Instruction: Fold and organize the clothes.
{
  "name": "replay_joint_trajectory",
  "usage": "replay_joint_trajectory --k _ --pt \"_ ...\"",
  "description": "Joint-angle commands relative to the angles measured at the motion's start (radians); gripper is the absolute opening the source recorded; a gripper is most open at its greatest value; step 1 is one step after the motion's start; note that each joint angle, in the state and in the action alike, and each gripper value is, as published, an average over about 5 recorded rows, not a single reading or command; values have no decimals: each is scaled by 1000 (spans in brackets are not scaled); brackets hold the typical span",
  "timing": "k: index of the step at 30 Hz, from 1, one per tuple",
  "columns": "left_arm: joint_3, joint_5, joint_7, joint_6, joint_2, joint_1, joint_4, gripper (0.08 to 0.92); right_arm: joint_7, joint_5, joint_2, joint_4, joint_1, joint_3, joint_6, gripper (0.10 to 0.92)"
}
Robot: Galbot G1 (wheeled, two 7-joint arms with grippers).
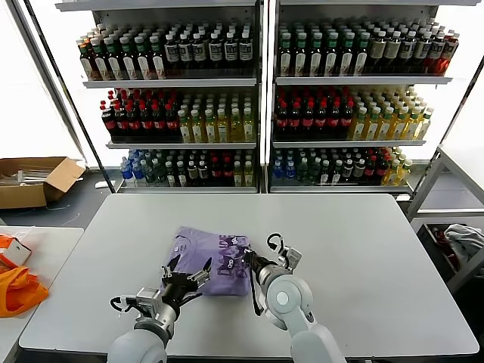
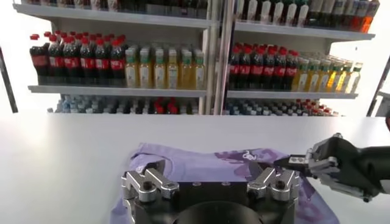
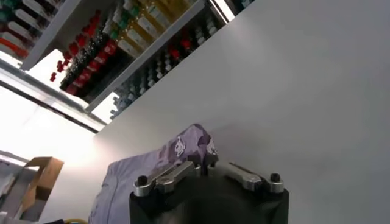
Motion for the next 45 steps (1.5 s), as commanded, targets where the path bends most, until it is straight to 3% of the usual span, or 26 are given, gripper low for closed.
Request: replay_joint_trajectory --k 1,15,19,24,29,33,36,40,45 --pt "-5 -8 -5 1 -1 8 -12 823 -54 -11 -243 60 -2 0 -43 112" --pt "8 3 -20 -43 -30 -4 -20 823 -190 -187 -487 -16 84 39 -48 112" --pt "-2 9 -35 -93 -39 -5 -20 822 -260 -321 -493 -74 129 8 -47 112" --pt "-3 25 -37 -107 -49 15 -25 823 -374 -594 -489 -98 138 3 -45 124" --pt "5 28 -37 -102 -59 17 -25 822 -388 -798 -465 15 67 49 -14 242" --pt "15 30 -36 -95 -67 16 -25 823 -365 -812 -427 117 -2 58 6 354" --pt "20 33 -34 -93 -73 20 -23 823 -352 -814 -382 106 -19 35 54 441" --pt "20 33 -31 -91 -72 31 -25 823 -322 -763 -310 15 13 16 112 562" --pt "19 33 -30 -85 -70 46 -24 823 -268 -576 -230 -73 68 23 88 701"
